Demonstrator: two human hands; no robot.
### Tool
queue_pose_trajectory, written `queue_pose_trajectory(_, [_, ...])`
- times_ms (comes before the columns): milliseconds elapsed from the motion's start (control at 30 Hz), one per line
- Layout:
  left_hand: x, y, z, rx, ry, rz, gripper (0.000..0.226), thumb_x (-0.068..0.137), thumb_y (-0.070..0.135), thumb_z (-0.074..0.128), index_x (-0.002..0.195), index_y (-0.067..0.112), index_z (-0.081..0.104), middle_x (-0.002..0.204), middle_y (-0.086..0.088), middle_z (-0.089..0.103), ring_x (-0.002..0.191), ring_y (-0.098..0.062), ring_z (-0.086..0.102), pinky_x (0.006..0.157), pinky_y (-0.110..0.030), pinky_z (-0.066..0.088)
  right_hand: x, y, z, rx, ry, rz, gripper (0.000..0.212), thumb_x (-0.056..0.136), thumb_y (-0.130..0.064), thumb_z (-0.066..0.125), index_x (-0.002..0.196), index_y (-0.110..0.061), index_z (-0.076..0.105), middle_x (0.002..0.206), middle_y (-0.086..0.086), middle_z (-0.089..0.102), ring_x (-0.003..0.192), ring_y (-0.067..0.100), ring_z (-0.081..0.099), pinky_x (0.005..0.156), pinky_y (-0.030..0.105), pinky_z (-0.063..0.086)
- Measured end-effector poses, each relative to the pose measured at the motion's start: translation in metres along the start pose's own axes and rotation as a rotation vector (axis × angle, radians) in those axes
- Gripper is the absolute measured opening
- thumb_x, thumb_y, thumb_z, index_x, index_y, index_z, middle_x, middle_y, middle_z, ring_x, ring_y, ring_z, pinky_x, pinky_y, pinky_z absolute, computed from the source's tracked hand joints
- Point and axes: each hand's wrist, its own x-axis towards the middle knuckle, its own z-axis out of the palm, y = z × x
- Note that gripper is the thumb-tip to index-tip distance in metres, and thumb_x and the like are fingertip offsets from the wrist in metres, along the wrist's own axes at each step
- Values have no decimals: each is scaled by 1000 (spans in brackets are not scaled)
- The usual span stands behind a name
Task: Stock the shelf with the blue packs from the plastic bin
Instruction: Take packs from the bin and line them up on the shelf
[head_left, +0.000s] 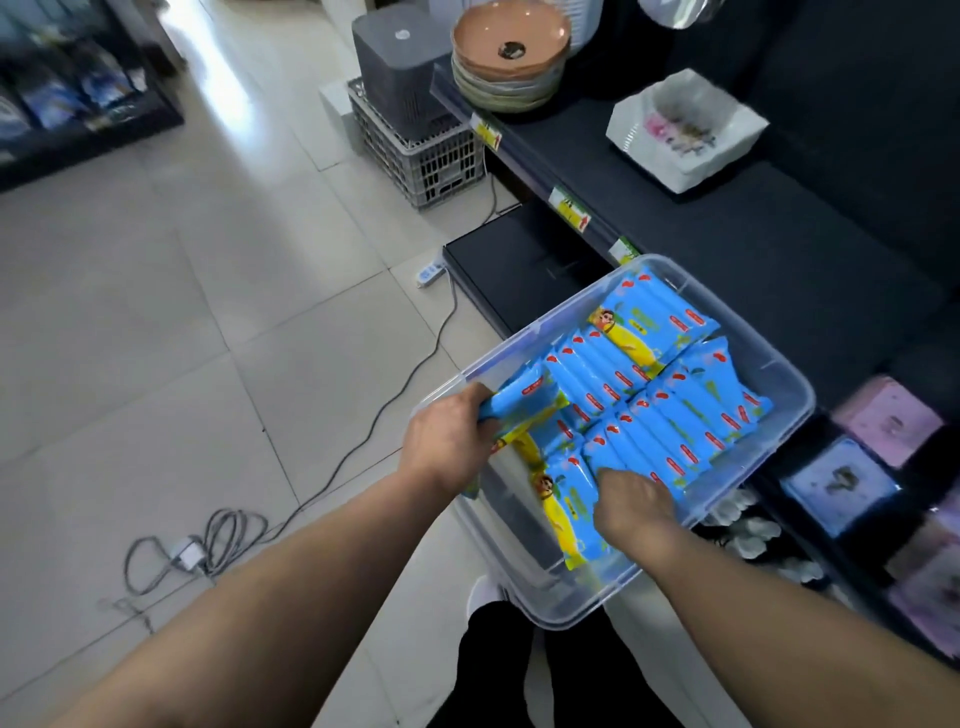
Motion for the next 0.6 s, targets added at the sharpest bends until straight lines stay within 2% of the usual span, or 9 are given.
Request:
queue_pose_trajectory(133, [-3, -2, -4, -38, 6, -1, 19, 88, 30, 56, 106, 25, 59, 95, 0, 67, 90, -26, 59, 74, -33, 44, -4, -16, 10, 58, -38, 10, 34, 86, -27, 56, 118, -16, 49, 117, 6, 56, 108, 27, 56, 74, 33, 42])
queue_pose_trajectory(267, [-5, -1, -6, -85, 12, 11, 18, 88, 30, 57, 106, 25, 58, 94, 1, 66, 91, -25, 58, 72, -31, 42, -11, -35, 15, 217, -1, -7, 39, 87, -14, 49, 125, -18, 40, 118, 9, 58, 110, 31, 57, 85, 37, 47])
queue_pose_trajectory(367, [2, 8, -8, -67, 42, 20, 24, 92, 29, 53, 115, 24, 56, 104, -3, 65, 97, -29, 58, 72, -30, 38, -23, -27, -3, 284, 228, -6, 34, 88, -15, 50, 121, -20, 45, 118, 3, 57, 111, 26, 56, 84, 36, 46])
queue_pose_trajectory(467, [9, 22, -11, -84, 86, -29, 25, 92, 24, 48, 117, 21, 53, 108, -9, 63, 98, -33, 57, 75, -34, 42, -42, -1, -26, 300, 517, -33, 34, 86, -15, 56, 118, -26, 52, 111, -1, 57, 108, 24, 54, 84, 38, 45])
queue_pose_trajectory(600, [13, 57, -14, -79, 29, 35, 34, 90, 17, 47, 124, 21, 49, 115, -11, 63, 106, -34, 57, 81, -37, 44, -78, 38, -54, 249, 817, -7, 40, 68, -12, 74, 102, -31, 61, 95, -4, 60, 93, 26, 59, 73, 39, 46])
